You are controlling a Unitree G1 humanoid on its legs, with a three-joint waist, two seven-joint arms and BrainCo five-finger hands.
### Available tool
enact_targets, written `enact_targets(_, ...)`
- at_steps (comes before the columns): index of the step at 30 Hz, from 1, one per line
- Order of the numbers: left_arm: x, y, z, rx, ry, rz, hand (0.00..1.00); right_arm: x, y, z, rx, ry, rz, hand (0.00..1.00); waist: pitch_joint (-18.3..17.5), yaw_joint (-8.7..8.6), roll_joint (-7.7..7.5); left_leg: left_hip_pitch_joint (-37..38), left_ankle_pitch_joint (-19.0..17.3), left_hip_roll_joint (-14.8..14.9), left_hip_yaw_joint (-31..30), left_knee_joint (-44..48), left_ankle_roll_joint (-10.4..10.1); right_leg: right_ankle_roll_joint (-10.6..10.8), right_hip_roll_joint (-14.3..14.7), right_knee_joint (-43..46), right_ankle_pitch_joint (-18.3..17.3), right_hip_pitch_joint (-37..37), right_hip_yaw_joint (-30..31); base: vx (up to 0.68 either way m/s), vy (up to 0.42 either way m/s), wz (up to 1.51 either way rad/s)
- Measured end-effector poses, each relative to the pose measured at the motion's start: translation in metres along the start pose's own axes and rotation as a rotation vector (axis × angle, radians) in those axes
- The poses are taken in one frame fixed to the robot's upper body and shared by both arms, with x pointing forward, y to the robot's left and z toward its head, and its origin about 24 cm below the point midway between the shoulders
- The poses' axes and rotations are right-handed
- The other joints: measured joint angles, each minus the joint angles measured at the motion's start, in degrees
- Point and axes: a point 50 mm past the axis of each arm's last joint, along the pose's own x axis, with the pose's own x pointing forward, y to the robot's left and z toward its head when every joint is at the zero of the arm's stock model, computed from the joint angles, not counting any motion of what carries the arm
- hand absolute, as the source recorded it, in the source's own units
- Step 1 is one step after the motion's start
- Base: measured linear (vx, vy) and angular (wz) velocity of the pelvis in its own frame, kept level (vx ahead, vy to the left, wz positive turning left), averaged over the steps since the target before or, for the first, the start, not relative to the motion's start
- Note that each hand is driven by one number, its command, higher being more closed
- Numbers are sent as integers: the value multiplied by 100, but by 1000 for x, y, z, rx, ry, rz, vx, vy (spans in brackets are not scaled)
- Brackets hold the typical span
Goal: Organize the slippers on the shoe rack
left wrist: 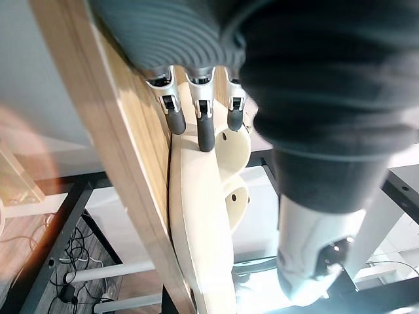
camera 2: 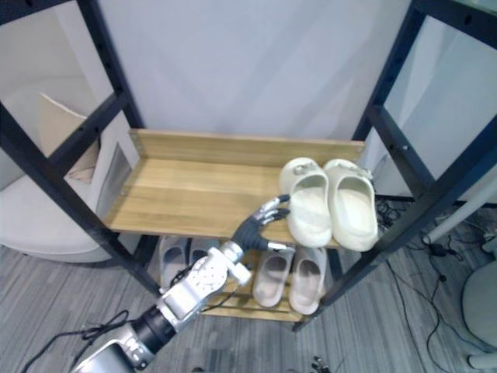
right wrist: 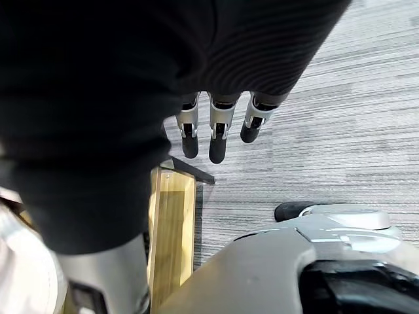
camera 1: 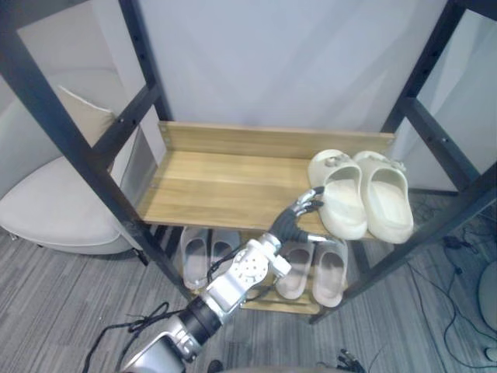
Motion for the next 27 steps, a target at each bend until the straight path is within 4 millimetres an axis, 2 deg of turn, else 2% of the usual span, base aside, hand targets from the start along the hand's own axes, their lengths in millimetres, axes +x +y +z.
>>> enact_targets(11, 5, 12, 3, 16, -7, 44, 0, 1, -1, 2, 0, -5, -3, 0, 56, -11, 74, 6, -28, 7, 130, 0, -6, 4, 3, 3, 8, -36, 84, -5, -1, -4)
enact_targets(16, 2, 19, 11, 7, -35, 58, 0, 1, -4, 5, 2, -14, -10, 0, 136, -20, 198, -1, -29, 6, 116, 1, -5, 0, 3, 5, 15, -26, 55, 0, -3, 1)
enact_targets(22, -22, 18, 20, -71, -75, -7, 0, 2, -5, 5, -1, -14, -9, 0, 150, -2, 217, 2, -30, 6, 23, 2, -5, -4, 11, -16, 12, 31, -17, 2, -9, 6)
enact_targets(27, -50, 10, 33, -240, -138, -73, 0, 1, -9, 3, -8, -9, -12, 0, 150, 64, 226, 0, -33, 0, -44, 3, 1, 9, 2, 19, -16, 38, -17, -31, -8, 4)
